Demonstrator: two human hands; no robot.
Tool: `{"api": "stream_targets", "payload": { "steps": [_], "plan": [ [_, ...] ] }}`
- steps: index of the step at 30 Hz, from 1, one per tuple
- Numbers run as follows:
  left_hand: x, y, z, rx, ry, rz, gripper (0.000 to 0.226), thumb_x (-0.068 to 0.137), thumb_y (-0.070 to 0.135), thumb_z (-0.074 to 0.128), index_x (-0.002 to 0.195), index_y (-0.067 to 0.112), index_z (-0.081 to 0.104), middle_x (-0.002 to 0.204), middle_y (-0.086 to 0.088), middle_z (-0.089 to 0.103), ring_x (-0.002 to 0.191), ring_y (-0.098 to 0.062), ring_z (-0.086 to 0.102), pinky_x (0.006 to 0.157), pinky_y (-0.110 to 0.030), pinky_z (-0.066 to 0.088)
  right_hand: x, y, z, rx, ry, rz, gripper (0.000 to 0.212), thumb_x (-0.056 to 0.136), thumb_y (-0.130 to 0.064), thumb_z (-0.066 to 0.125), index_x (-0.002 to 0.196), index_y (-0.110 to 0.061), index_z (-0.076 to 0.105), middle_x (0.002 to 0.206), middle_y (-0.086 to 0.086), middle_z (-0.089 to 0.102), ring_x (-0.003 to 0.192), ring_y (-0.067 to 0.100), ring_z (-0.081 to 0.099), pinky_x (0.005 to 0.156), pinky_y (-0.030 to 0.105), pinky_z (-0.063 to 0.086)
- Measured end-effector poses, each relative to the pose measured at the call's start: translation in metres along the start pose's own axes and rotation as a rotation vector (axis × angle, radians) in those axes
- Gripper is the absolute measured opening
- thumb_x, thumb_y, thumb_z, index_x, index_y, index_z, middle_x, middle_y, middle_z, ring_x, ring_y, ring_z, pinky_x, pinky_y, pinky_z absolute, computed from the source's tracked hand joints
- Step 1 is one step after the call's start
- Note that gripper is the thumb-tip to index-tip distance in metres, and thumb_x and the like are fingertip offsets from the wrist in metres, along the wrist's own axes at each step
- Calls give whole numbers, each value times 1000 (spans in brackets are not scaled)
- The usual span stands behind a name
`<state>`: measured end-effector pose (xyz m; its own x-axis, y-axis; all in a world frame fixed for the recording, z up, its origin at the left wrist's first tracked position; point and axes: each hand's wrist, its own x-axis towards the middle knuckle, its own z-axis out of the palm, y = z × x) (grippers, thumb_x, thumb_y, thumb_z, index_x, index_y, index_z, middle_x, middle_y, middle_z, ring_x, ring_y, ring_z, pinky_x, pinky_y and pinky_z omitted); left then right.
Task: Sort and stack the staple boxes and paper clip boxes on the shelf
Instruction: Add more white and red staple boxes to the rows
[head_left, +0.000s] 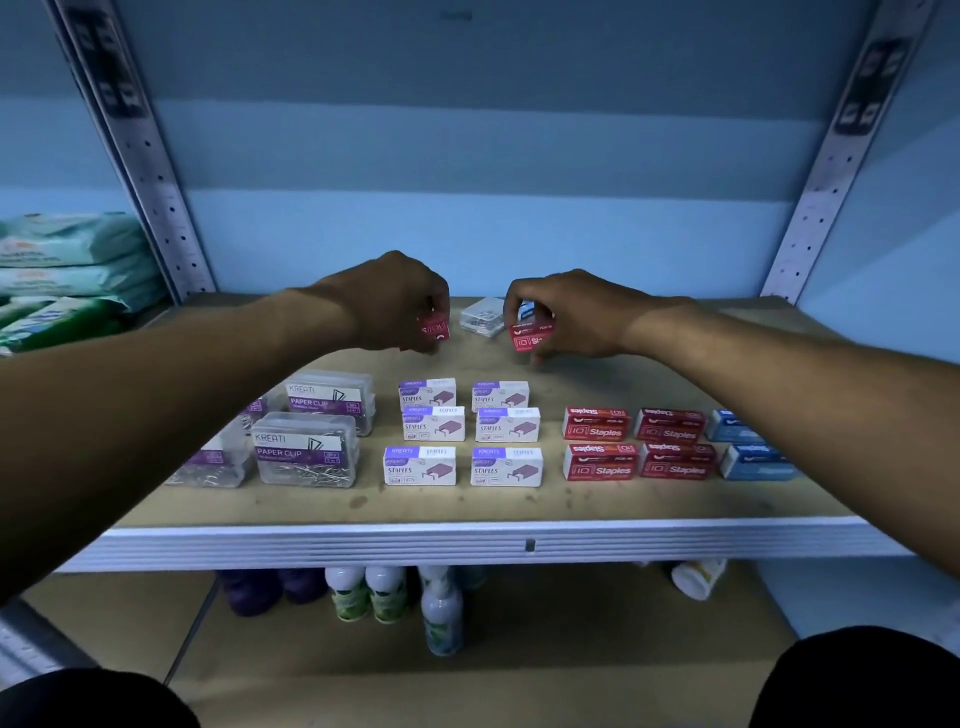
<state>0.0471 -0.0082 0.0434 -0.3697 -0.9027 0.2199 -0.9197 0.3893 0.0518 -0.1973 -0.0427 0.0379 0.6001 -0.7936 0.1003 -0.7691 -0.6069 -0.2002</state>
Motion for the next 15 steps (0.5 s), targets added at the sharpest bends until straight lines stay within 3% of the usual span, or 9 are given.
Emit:
{"api": "stream_targets", "payload": {
  "steps": [5,9,15],
  "plan": [
    [4,16,5,-138,20,-33,24,73,25,83,89,22,66,93,6,66,85,-14,62,75,-29,49,-11,6,-2,7,-17,16,39,81,-19,80,112,-30,60,106,-1,63,97,21,58,83,37,50],
    [8,25,3,-165,51,-2,20,77,18,78,93,21,66,93,4,67,70,0,55,65,-21,42,-15,11,-3,31,-6,46,37,79,-16,82,108,-28,61,97,-3,66,93,20,61,82,37,51],
    [11,28,7,-183,17,-48,22,81,18,75,102,21,69,97,4,67,74,-2,56,77,-28,48,-16,17,2,23,-33,65,32,88,-17,73,116,-28,63,103,-3,65,98,17,60,77,29,45]
  ]
}}
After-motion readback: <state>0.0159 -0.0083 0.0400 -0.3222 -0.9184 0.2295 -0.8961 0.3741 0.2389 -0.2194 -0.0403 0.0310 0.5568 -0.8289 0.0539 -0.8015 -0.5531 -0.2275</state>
